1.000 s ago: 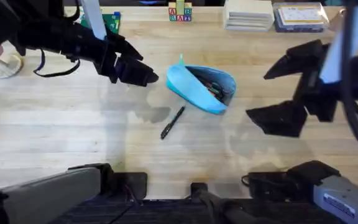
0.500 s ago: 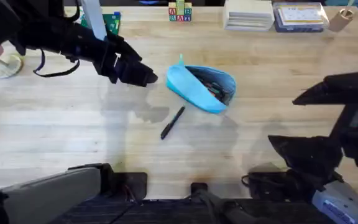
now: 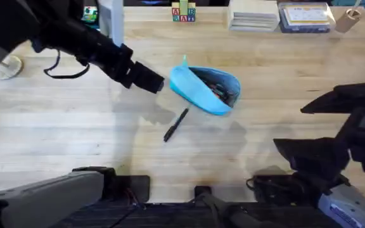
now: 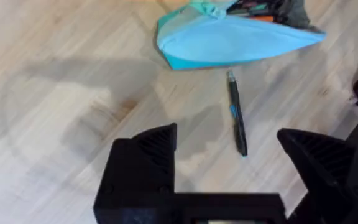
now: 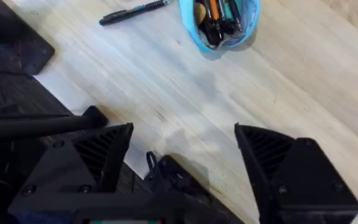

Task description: Unzip the bag, pick up the pens from the table one at a time and place them inside, then zip the bag closed.

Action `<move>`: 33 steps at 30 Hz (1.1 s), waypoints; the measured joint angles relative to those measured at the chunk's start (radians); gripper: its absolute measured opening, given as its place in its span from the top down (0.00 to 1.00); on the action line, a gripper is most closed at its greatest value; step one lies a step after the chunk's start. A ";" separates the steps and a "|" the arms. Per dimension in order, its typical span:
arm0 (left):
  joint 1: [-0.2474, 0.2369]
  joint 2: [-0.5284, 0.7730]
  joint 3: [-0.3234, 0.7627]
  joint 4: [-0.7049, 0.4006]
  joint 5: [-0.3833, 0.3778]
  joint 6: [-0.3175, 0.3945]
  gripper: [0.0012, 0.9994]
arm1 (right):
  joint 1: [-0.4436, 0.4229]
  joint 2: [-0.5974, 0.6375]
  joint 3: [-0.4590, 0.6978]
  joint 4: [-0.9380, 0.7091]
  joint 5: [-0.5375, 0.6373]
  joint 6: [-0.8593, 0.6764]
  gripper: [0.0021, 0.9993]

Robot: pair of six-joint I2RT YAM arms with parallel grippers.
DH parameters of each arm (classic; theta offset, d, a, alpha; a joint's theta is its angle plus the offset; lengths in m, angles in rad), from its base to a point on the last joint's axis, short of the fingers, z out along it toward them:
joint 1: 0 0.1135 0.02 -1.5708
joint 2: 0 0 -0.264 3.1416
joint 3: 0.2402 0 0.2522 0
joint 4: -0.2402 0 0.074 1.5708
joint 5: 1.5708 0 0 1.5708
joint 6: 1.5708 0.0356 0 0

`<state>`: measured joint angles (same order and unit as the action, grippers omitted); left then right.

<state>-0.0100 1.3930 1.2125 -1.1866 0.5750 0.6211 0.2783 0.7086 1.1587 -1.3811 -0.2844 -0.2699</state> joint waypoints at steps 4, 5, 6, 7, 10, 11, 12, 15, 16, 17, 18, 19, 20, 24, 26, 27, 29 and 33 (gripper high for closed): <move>-0.074 0.000 0.000 -0.007 -0.097 -0.100 0.00 | 0.000 0.000 0.000 -0.003 0.000 0.002 0.00; -0.087 0.000 0.000 -0.010 -0.112 -0.121 0.00 | 0.000 0.000 0.000 -0.003 0.000 0.002 0.00; -0.098 0.000 0.000 -0.014 -0.125 -0.143 0.00 | 0.000 0.000 0.000 -0.003 0.000 0.004 0.00; -0.109 0.000 0.000 -0.021 -0.135 -0.169 0.00 | 0.000 0.000 0.000 -0.003 0.000 0.005 0.00; -0.141 0.000 0.000 -0.048 -0.171 -0.253 0.00 | 0.000 0.000 0.000 -0.003 0.000 0.005 0.00; -0.153 0.000 0.000 -0.058 -0.188 -0.276 0.00 | 0.000 0.000 0.000 -0.003 0.000 0.005 0.00; -0.167 0.000 0.000 -0.068 -0.210 -0.299 0.00 | 0.000 0.000 0.000 -0.003 0.000 0.005 0.00; -0.215 0.000 0.000 -0.074 -0.279 -0.364 0.00 | 0.000 0.000 0.000 -0.003 0.000 0.005 0.00; -0.232 0.000 0.000 -0.073 -0.302 -0.384 0.00 | 0.000 0.000 0.000 -0.003 0.000 0.005 0.00; -0.249 0.000 0.000 -0.070 -0.322 -0.402 0.00 | 0.000 0.000 0.000 -0.003 0.000 0.005 0.00; -0.262 0.000 0.000 -0.065 -0.338 -0.417 0.00 | 0.000 0.000 0.000 -0.003 0.000 0.005 0.00; -0.281 0.000 0.000 -0.055 -0.355 -0.433 0.00 | 0.000 0.000 0.000 -0.004 0.000 0.005 0.00; -0.296 0.000 0.000 -0.044 -0.366 -0.445 0.00 | 0.000 0.000 0.000 -0.004 0.000 0.005 0.00; -0.366 0.000 -0.012 0.037 -0.394 -0.504 0.00 | 0.000 0.000 0.000 -0.007 0.000 0.005 0.00; -0.384 0.000 -0.029 0.060 -0.397 -0.525 0.00 | 0.000 0.000 0.000 -0.008 0.000 0.005 0.00; -0.392 0.000 -0.039 0.070 -0.400 -0.530 0.00 | 0.000 0.000 0.000 -0.008 0.000 0.005 0.00; -0.411 0.000 -0.061 0.090 -0.405 -0.542 0.00 | 0.000 0.000 0.000 -0.008 0.000 0.005 0.00; -0.454 0.000 -0.093 0.125 -0.408 -0.558 0.00 | 0.000 0.000 0.000 -0.008 0.000 0.005 0.00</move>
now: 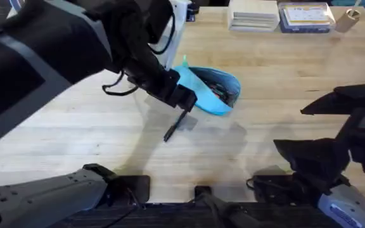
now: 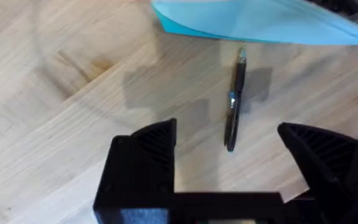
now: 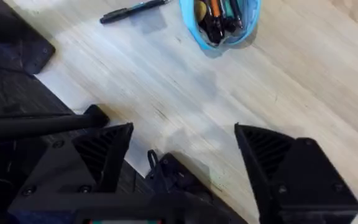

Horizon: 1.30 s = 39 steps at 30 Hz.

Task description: Unzip the bag, pick up the pens from the table one at a time and place them inside, then zip the bag closed.

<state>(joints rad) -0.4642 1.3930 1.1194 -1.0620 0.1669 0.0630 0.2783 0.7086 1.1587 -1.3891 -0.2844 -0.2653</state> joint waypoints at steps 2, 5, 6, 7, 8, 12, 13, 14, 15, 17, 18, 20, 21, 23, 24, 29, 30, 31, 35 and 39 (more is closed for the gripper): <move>-0.019 0.000 -0.018 0.029 0.000 -0.004 0.00 | 0.000 0.000 0.000 0.000 0.000 0.000 0.00; -0.037 0.000 -0.040 0.064 0.000 -0.007 0.00 | 0.000 0.000 0.000 0.000 0.000 0.000 0.00; -0.040 0.000 -0.044 0.066 0.000 -0.008 0.00 | 0.000 0.000 0.000 0.000 0.000 0.000 0.00; -0.041 0.000 -0.045 0.067 0.000 -0.009 0.00 | 0.000 0.000 0.000 0.000 0.000 0.000 0.00; -0.040 0.000 -0.045 0.068 0.000 -0.011 0.00 | 0.000 0.000 0.000 0.000 0.000 0.000 0.00; -0.040 0.000 -0.045 0.068 -0.003 -0.011 0.00 | 0.000 0.000 0.000 0.000 0.000 0.000 0.00; -0.040 0.000 -0.045 0.069 -0.003 -0.011 0.00 | 0.000 0.000 0.000 0.000 0.000 0.000 0.00; -0.040 0.000 -0.045 0.070 -0.003 -0.011 0.00 | 0.000 0.000 0.000 0.000 0.000 0.000 0.00; -0.040 0.000 -0.045 0.070 -0.003 -0.012 0.00 | 0.000 0.000 0.000 0.000 0.000 0.000 0.00; -0.040 0.000 -0.045 0.071 -0.003 -0.011 0.00 | 0.000 0.000 0.000 0.000 0.000 0.000 0.00; -0.040 0.000 -0.045 0.071 -0.003 -0.012 0.00 | 0.000 0.000 0.000 0.000 0.000 0.000 0.00; -0.040 0.000 -0.045 0.071 -0.003 -0.012 0.00 | 0.000 0.000 0.000 0.000 0.000 0.000 0.00; -0.040 0.000 -0.045 0.070 -0.004 -0.011 0.00 | 0.000 0.000 0.000 0.000 0.000 0.000 0.00; -0.040 0.000 -0.045 0.065 -0.003 -0.012 0.00 | 0.000 0.000 0.000 0.000 0.000 0.000 0.00; -0.040 0.000 -0.046 0.062 -0.004 -0.012 0.00 | 0.000 0.000 0.000 0.000 0.000 0.000 0.00; -0.042 0.000 -0.050 0.059 -0.006 -0.018 0.00 | 0.000 0.000 0.000 0.000 0.000 0.000 0.00; -0.044 0.002 -0.051 0.059 -0.006 -0.019 0.00 | 0.000 0.000 0.000 0.000 0.000 0.000 0.00; -0.048 0.005 -0.051 0.059 -0.007 -0.019 0.00 | 0.000 0.000 0.000 0.000 0.000 0.000 0.00; -0.093 0.055 -0.051 0.060 -0.010 -0.020 0.00 | 0.000 0.000 0.000 0.000 0.000 0.000 0.00; -0.155 0.134 -0.051 0.065 -0.035 -0.027 0.00 | 0.000 0.000 0.000 0.000 0.000 0.000 0.00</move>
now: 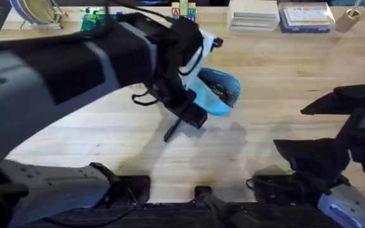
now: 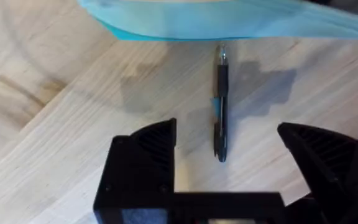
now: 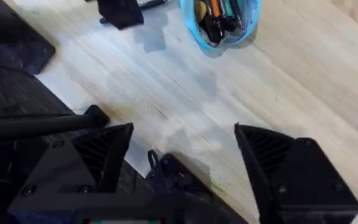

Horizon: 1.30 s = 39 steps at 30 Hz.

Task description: Unzip the bag, pick up the pens from the table one at a time and place them inside, then zip the bag closed.

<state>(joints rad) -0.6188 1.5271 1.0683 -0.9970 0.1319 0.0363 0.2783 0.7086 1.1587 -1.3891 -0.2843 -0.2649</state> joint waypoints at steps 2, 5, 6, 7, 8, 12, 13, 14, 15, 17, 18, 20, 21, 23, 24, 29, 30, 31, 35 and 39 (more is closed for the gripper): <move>-0.020 0.036 0.000 0.000 -0.006 -0.012 0.00 | 0.000 0.000 0.000 0.000 0.000 0.000 0.00; -0.028 0.087 0.000 0.000 -0.013 -0.028 0.00 | 0.000 0.000 0.000 0.000 0.000 0.000 0.00; -0.028 0.103 0.000 0.003 -0.018 -0.031 0.00 | 0.000 0.000 0.000 0.000 0.000 0.000 0.00; -0.027 0.116 0.000 0.008 -0.021 -0.035 0.00 | 0.000 0.000 0.000 0.000 0.000 0.000 0.00; -0.027 0.129 0.000 0.015 -0.023 -0.038 0.00 | 0.000 0.000 0.000 0.000 0.000 0.000 0.00; -0.027 0.161 0.000 0.033 -0.029 -0.045 0.00 | 0.000 0.000 0.000 0.000 0.000 0.000 0.00; -0.027 0.160 0.000 0.033 -0.029 -0.045 0.00 | 0.000 0.000 0.000 0.000 0.000 0.000 0.00; -0.027 0.161 0.000 0.034 -0.031 -0.046 0.00 | 0.000 0.000 0.000 0.000 0.000 0.000 0.00; -0.027 0.161 0.000 0.036 -0.031 -0.049 0.00 | 0.000 0.000 0.000 0.000 0.000 0.000 0.00; -0.027 0.160 0.000 0.037 -0.032 -0.052 0.00 | 0.000 0.000 0.000 0.000 0.000 0.000 0.00; -0.027 0.161 0.000 0.038 -0.032 -0.053 0.00 | 0.000 0.000 0.000 0.000 0.000 0.000 0.00; -0.027 0.161 0.000 0.038 -0.032 -0.053 0.00 | 0.000 0.000 0.000 0.000 0.000 0.000 0.00; -0.027 0.161 0.000 0.038 -0.032 -0.053 0.01 | 0.000 0.000 0.000 0.000 0.000 0.000 0.00; -0.024 0.161 0.000 0.047 -0.048 -0.056 0.27 | 0.000 0.000 0.000 0.000 0.000 0.000 0.00; -0.024 0.161 0.000 0.048 -0.048 -0.055 0.33 | 0.000 0.000 0.000 0.000 0.000 0.000 0.00; -0.024 0.161 0.000 0.048 -0.047 -0.055 0.45 | 0.000 0.000 0.000 0.000 0.000 0.000 0.00; -0.024 0.161 0.000 0.048 -0.047 -0.055 0.48 | 0.000 0.000 0.000 0.000 0.000 0.000 0.00; -0.024 0.161 0.000 0.047 -0.047 -0.055 0.51 | 0.000 0.000 0.000 0.000 0.000 0.000 0.00; -0.024 0.161 0.000 0.036 -0.054 -0.057 0.57 | 0.000 0.000 0.000 0.000 0.000 0.000 0.00; -0.024 0.161 -0.001 0.024 -0.087 -0.081 0.60 | 0.000 0.000 0.000 0.000 0.000 0.000 0.00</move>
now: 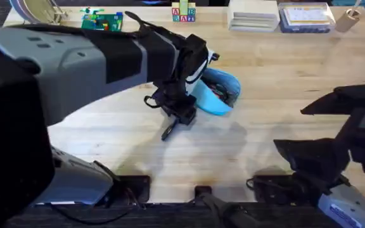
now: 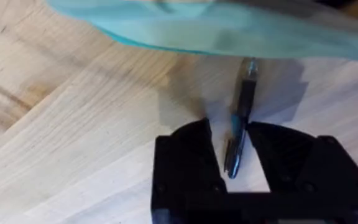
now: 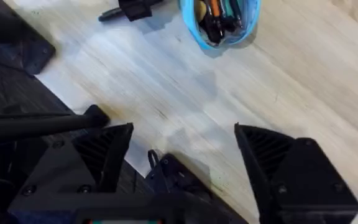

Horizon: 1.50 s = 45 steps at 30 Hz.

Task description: Unzip the bag, pick up the pens from the table one at a time and place them inside, then zip the bag closed.

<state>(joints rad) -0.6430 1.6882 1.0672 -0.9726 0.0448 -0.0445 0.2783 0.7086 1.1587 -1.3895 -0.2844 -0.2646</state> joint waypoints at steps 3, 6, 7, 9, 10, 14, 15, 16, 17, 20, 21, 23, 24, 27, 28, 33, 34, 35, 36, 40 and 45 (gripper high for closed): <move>0.000 0.000 -0.001 0.000 -0.020 -0.021 0.62 | 0.000 0.000 0.000 0.000 0.000 0.000 0.00; 0.000 0.001 -0.001 0.000 -0.032 -0.032 0.65 | 0.000 0.000 0.000 0.000 0.000 0.000 0.00; 0.000 0.001 -0.001 0.000 -0.035 -0.035 0.65 | 0.000 0.000 0.000 0.000 0.000 0.000 0.00; -0.001 0.001 -0.001 0.000 -0.040 -0.039 0.66 | 0.000 0.000 0.000 0.000 0.000 0.000 0.00; -0.002 0.001 -0.001 0.001 -0.041 -0.040 0.67 | 0.000 0.000 0.000 0.000 0.000 0.000 0.00; -0.010 0.001 -0.001 0.000 -0.042 -0.043 0.75 | 0.000 0.000 0.000 0.000 0.000 0.000 0.00; -0.010 0.001 -0.001 0.000 -0.042 -0.043 0.78 | 0.000 0.000 0.000 0.000 0.000 0.000 0.00; -0.010 0.001 -0.001 0.000 -0.042 -0.044 0.80 | 0.000 0.000 0.000 0.000 0.000 0.000 0.00; -0.010 0.001 -0.001 0.000 -0.042 -0.045 0.82 | 0.000 0.000 0.000 0.000 0.000 0.000 0.00; -0.009 0.001 -0.001 0.003 -0.042 -0.047 0.95 | 0.000 0.000 0.000 0.000 0.000 0.000 0.00; -0.009 0.001 -0.001 0.004 -0.042 -0.047 0.95 | 0.000 0.000 0.000 0.000 0.000 0.000 0.00; -0.009 0.001 -0.001 0.004 -0.042 -0.047 0.95 | 0.000 0.000 0.000 0.000 0.000 0.000 0.00; -0.009 0.001 -0.001 0.004 -0.042 -0.047 0.95 | 0.000 0.000 0.000 0.000 0.000 0.000 0.00; -0.009 0.001 -0.001 0.005 -0.042 -0.056 0.96 | 0.000 0.000 0.000 0.000 0.000 0.000 0.00; -0.009 0.001 -0.001 0.006 -0.042 -0.064 0.96 | 0.000 0.000 0.000 0.000 0.000 0.000 0.00; -0.009 0.001 -0.001 0.011 -0.051 -0.108 0.96 | 0.000 0.000 0.000 0.000 0.000 0.000 0.00; -0.009 0.000 -0.001 0.011 -0.057 -0.118 0.96 | 0.000 0.000 0.000 0.000 0.000 0.000 0.00; -0.010 -0.001 -0.001 0.012 -0.065 -0.129 0.96 | 0.000 0.000 0.000 0.000 0.000 0.000 0.00; -0.012 -0.003 -0.001 0.013 -0.074 -0.138 0.96 | 0.000 0.000 0.000 0.000 0.000 0.000 0.00; -0.014 -0.037 -0.004 0.023 -0.122 -0.159 0.96 | 0.000 0.000 0.000 0.000 0.000 0.000 0.00; -0.011 -0.166 -0.006 0.023 -0.147 -0.166 0.96 | 0.000 0.000 0.000 0.000 0.000 0.000 0.00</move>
<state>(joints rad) -0.6544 1.5225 1.0611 -0.9493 -0.1024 -0.2104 0.2783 0.7086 1.1587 -1.3895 -0.2840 -0.2646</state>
